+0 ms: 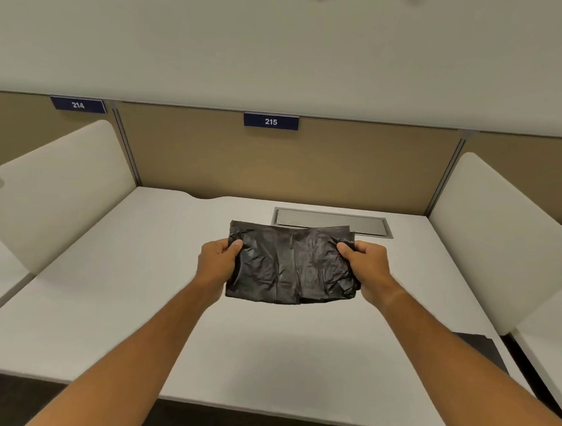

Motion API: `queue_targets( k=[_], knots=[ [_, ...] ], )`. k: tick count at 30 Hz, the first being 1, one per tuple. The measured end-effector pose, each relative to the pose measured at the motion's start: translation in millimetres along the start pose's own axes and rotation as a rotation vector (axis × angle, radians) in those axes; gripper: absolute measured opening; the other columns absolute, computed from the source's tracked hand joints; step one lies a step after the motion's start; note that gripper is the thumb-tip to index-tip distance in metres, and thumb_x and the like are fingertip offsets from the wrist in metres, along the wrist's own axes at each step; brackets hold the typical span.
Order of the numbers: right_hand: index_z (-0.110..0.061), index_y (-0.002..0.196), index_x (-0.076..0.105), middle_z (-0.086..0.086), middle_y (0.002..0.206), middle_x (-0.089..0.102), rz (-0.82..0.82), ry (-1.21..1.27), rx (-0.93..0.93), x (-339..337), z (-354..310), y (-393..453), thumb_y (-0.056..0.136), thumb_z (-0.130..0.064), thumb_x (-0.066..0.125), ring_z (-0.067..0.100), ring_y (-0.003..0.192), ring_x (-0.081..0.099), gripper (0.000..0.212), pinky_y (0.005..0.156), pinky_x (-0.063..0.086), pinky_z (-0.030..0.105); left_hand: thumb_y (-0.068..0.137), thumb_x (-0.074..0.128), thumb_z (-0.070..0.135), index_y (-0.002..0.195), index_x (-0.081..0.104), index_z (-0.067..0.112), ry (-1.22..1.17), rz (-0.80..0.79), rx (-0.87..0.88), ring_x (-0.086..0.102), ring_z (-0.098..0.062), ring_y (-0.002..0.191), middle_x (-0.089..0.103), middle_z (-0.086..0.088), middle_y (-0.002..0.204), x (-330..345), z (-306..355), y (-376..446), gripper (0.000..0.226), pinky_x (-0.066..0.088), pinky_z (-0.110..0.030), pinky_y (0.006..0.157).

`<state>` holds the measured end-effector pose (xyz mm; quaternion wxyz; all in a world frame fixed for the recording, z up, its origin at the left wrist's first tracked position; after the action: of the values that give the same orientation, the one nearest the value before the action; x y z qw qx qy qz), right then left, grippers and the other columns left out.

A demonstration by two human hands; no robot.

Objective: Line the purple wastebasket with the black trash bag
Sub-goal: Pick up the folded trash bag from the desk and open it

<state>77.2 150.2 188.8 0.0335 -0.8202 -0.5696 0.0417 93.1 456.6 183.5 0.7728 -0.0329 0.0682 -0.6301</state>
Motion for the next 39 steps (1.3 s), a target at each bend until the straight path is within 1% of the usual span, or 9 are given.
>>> queue_targets(
  k=[3, 7, 12, 14, 16, 21, 29, 32, 39],
  knots=[
    [-0.005, 0.073, 0.071, 0.019, 0.083, 0.073, -0.007, -0.021, 0.028, -14.2, -2.5, 6.8, 0.086, -0.011, 0.07, 0.025, 0.069, 0.07, 0.014, 0.06, 0.059, 0.032, 0.094, 0.059, 0.017, 0.084, 0.07, 0.001, -0.016, 0.008, -0.043, 0.07, -0.033, 0.082, 0.073, -0.016, 0.087, -12.6, -2.5, 8.1, 0.022, 0.059, -0.043, 0.075],
    [0.0, 0.078, 0.07, 0.021, 0.087, 0.072, -0.041, -0.023, 0.043, -13.2, -5.0, 7.4, 0.087, -0.013, 0.07, 0.03, 0.079, 0.069, 0.016, 0.076, 0.06, 0.043, 0.094, 0.06, 0.018, 0.085, 0.07, 0.002, 0.005, 0.029, -0.084, 0.07, -0.035, 0.087, 0.073, -0.018, 0.092, -14.1, -6.7, 7.8, 0.021, 0.058, -0.046, 0.08],
    [0.0, 0.08, 0.07, 0.018, 0.083, 0.073, -0.1, 0.006, 0.018, -4.6, -15.4, 2.9, 0.087, -0.016, 0.07, 0.028, 0.075, 0.071, 0.018, 0.066, 0.058, 0.036, 0.085, 0.069, 0.024, 0.119, 0.059, 0.009, 0.238, 0.343, -0.068, 0.057, -0.024, 0.09, 0.059, -0.004, 0.104, -22.7, 10.2, -9.4, 0.038, 0.048, -0.033, 0.078],
    [-0.001, 0.078, 0.071, 0.016, 0.079, 0.074, -0.132, -0.031, -0.011, 4.8, -19.4, -1.0, 0.086, -0.017, 0.072, 0.025, 0.07, 0.07, 0.018, 0.061, 0.056, 0.032, 0.084, 0.07, 0.02, 0.114, 0.062, 0.008, 0.213, 0.274, -0.011, 0.059, -0.021, 0.08, 0.061, -0.003, 0.095, -1.1, 23.0, -18.0, 0.033, 0.047, -0.029, 0.074],
    [-0.004, 0.07, 0.071, 0.012, 0.071, 0.072, -0.172, -0.078, -0.045, 16.9, -21.5, -6.0, 0.085, -0.017, 0.073, 0.021, 0.063, 0.068, 0.02, 0.057, 0.054, 0.028, 0.085, 0.067, 0.013, 0.1, 0.068, 0.001, 0.138, 0.044, 0.017, 0.069, -0.021, 0.074, 0.071, -0.012, 0.09, 35.7, 28.5, -25.4, 0.019, 0.056, -0.029, 0.071],
    [-0.003, 0.077, 0.074, 0.015, 0.074, 0.074, -0.34, -0.079, -0.037, 41.4, -20.2, -21.5, 0.092, -0.023, 0.064, 0.023, 0.066, 0.069, 0.027, 0.061, 0.055, 0.03, 0.087, 0.068, 0.017, 0.091, 0.073, 0.001, 0.086, -0.319, 0.065, 0.073, -0.027, 0.084, 0.074, -0.018, 0.089, 98.1, 34.0, -49.1, 0.018, 0.06, -0.031, 0.073],
    [0.005, 0.09, 0.072, 0.016, 0.081, 0.075, -0.423, 0.014, 0.045, 39.2, -20.8, -25.8, 0.093, -0.01, 0.06, 0.023, 0.071, 0.072, 0.02, 0.059, 0.056, 0.025, 0.071, 0.082, 0.038, 0.088, 0.077, 0.011, 0.114, -0.301, 0.109, 0.074, -0.014, 0.078, 0.077, -0.004, 0.082, 107.6, 37.1, -51.9, 0.032, 0.059, -0.027, 0.069],
    [0.018, 0.094, 0.063, 0.023, 0.085, 0.067, -0.403, -0.021, 0.015, 37.7, -21.5, -23.8, 0.091, -0.009, 0.063, 0.029, 0.076, 0.066, 0.028, 0.074, 0.055, 0.037, 0.074, 0.081, 0.03, 0.086, 0.077, 0.011, 0.158, -0.277, 0.145, 0.073, -0.012, 0.073, 0.076, -0.004, 0.079, 110.2, 39.1, -50.4, 0.023, 0.056, -0.022, 0.064],
    [0.008, 0.084, 0.064, 0.016, 0.079, 0.059, -0.192, -0.088, -0.013, -11.1, -25.2, -1.7, 0.09, -0.001, 0.061, 0.023, 0.071, 0.053, 0.01, 0.065, 0.047, 0.031, 0.084, 0.069, 0.013, 0.068, 0.069, 0.008, 0.168, -0.06, 0.106, 0.056, -0.019, 0.06, 0.063, -0.009, 0.065, 59.5, 39.0, -18.1, 0.016, 0.047, -0.026, 0.056]
  ],
)
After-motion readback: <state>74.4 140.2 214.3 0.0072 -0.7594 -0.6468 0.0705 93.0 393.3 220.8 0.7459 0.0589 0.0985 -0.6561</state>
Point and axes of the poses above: each hand's wrist, its own y-axis towards the middle knuckle, its own x-axis out of the palm, z = x × y, the point moved 7 cm from there along y, towards the middle knuckle
